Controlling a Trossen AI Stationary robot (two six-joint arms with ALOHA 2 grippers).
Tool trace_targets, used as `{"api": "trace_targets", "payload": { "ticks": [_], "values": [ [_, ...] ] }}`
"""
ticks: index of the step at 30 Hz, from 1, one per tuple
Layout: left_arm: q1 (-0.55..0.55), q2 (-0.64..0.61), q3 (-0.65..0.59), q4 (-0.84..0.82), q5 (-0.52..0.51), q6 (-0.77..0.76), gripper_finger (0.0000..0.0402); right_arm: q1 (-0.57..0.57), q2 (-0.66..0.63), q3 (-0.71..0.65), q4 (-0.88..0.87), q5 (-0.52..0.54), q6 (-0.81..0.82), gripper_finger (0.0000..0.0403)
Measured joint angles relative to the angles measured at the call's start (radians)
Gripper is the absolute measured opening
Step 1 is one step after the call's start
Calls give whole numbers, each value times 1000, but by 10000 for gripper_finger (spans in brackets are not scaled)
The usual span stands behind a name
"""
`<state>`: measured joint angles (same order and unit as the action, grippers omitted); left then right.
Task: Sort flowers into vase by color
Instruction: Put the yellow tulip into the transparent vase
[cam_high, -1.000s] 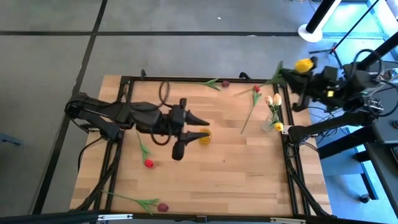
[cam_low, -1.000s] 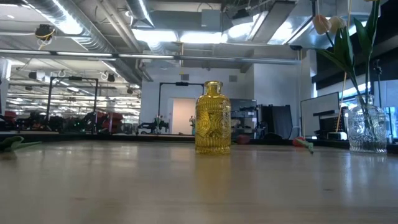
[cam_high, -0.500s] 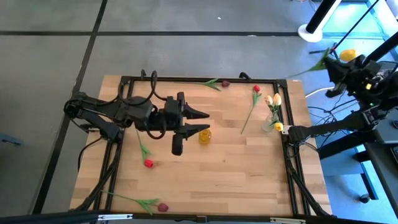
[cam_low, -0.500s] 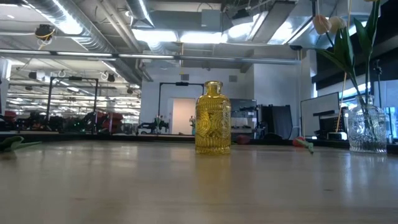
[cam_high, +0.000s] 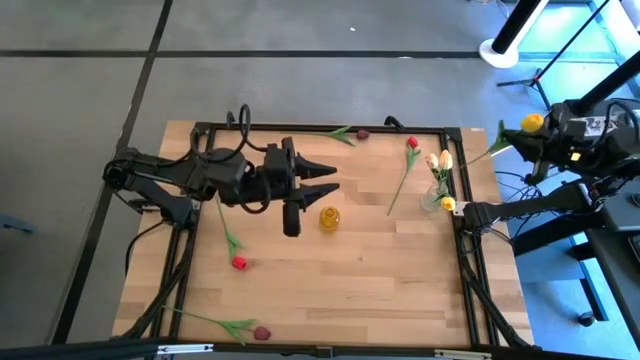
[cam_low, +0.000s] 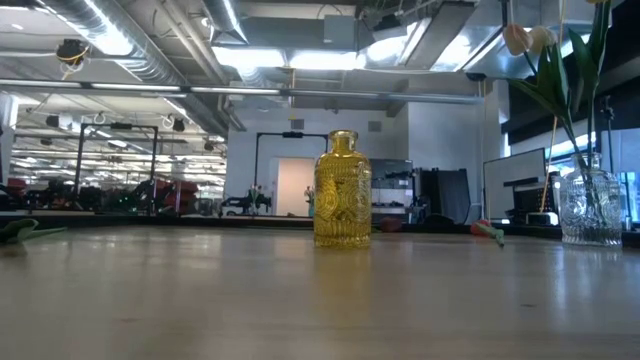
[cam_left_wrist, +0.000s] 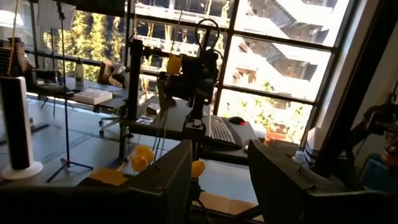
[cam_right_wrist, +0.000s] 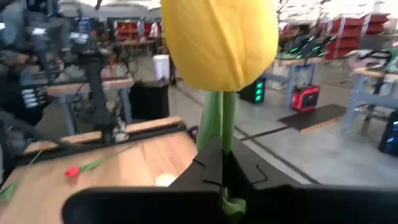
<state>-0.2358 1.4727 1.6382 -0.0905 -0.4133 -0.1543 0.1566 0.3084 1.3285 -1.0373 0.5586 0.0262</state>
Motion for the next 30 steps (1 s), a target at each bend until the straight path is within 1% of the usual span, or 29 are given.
{"api": "trace_targets", "payload": {
  "ticks": [3,7,11,16,23,25,27,30],
  "values": [
    [13,4,0,30,14,0,153,0,0,0,-12,-26,20,1],
    [32,34,0,85,40,9,153,0,0,-1,-36,-28,49,1],
    [56,74,0,120,41,2,153,0,0,-38,-35,-5,81,1],
    [75,122,-1,208,40,2,153,0,0,-115,-38,59,169,1],
    [70,122,-1,214,40,6,153,0,0,-183,-36,87,255,1],
    [62,122,-1,213,40,-20,153,0,0,-205,-37,96,264,1],
    [50,120,-1,213,0,-105,153,0,0,-227,-38,111,284,1],
    [37,97,-1,142,-57,-126,153,0,0,-262,-46,128,312,6]
  ]
}}
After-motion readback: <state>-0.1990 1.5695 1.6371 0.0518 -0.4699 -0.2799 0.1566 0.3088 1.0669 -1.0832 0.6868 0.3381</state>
